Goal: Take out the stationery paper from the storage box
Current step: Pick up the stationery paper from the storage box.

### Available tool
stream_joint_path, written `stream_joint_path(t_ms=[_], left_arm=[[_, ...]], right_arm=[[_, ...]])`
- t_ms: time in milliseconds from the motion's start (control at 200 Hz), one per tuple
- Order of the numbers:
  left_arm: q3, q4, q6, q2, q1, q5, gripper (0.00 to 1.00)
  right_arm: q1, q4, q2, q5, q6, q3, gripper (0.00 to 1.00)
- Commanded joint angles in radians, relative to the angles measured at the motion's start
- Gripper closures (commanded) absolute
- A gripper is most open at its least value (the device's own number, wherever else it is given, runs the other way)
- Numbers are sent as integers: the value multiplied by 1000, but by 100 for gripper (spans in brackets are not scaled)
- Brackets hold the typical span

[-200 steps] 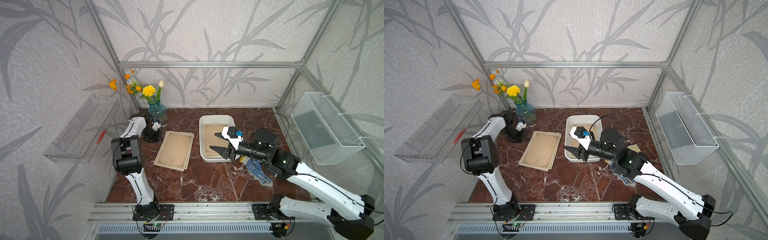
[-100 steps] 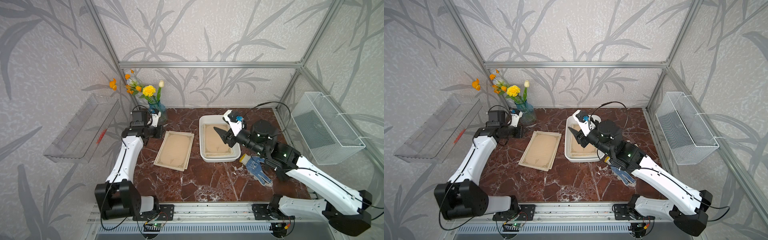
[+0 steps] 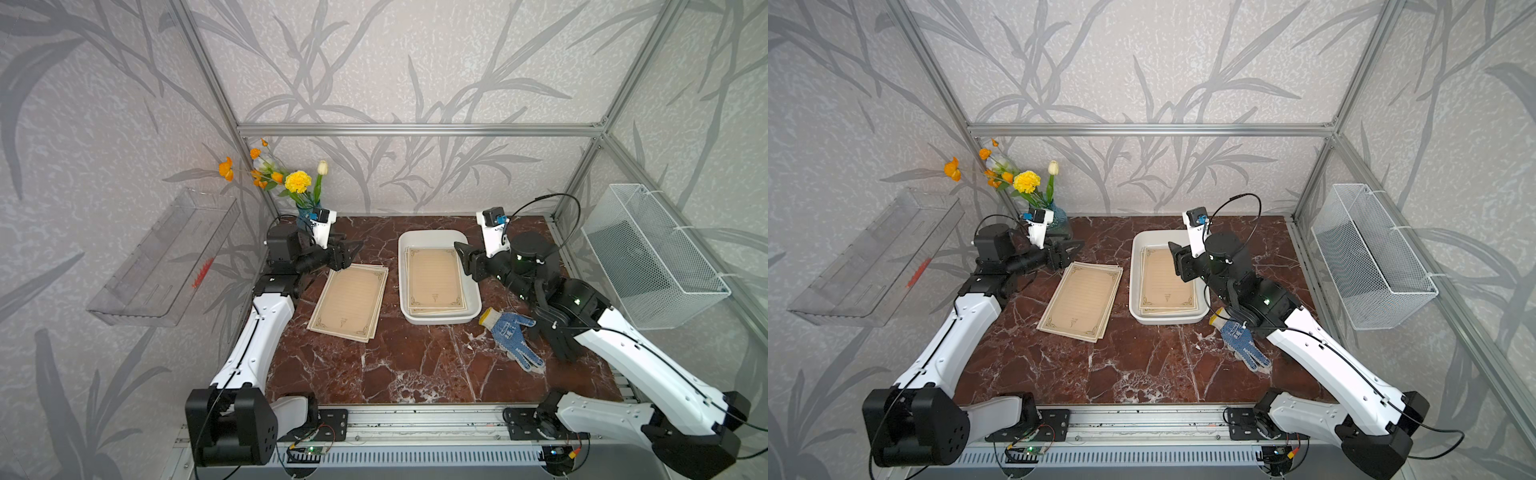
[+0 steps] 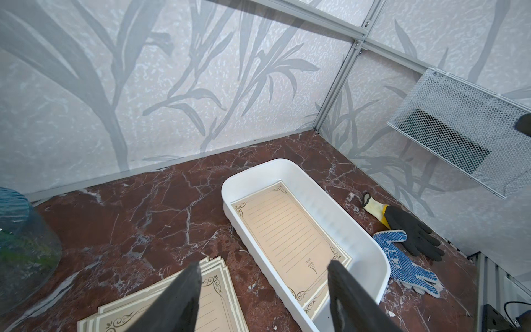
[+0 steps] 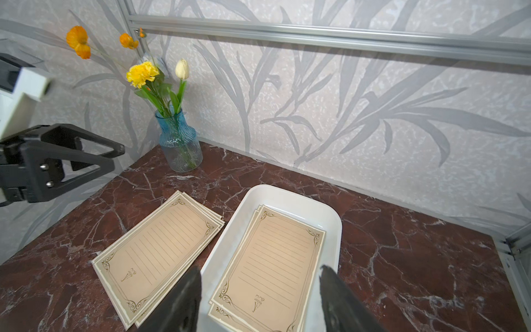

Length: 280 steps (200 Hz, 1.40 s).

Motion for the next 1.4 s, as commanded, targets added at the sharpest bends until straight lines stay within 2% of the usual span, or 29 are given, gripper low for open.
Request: stream_joint_path(t_ms=[0,150,270,400,570,790,930,1065,1395], left_arm=[[-36,80,41,-35,-7,32,31],[-102,133,135,-89,-34,-30,30],[-166,166,198,-130,-75,-110,22],[-192,189,228,-110,-124,-118,18],[-170,174,197,-47,-192,-140,17],[-85,71,77,93,-247,-244,17],[-11,-13,37,193,-264,-250,17],[9,-36,0,257,-278,-278,16],[116,-209,-1,410,-303,-306,15]], right_arm=[[-25,-63,49,-52,35,36,35],[-44,-102,106,-73,24,53,35],[-80,-151,145,-110,27,57,35],[-151,-211,199,-165,45,60,35],[-225,-259,263,-175,59,50,38],[-243,-226,354,-150,58,8,42],[-243,-198,426,-148,63,6,46],[-245,-201,502,-134,77,37,45],[-246,-216,721,-151,94,149,43]])
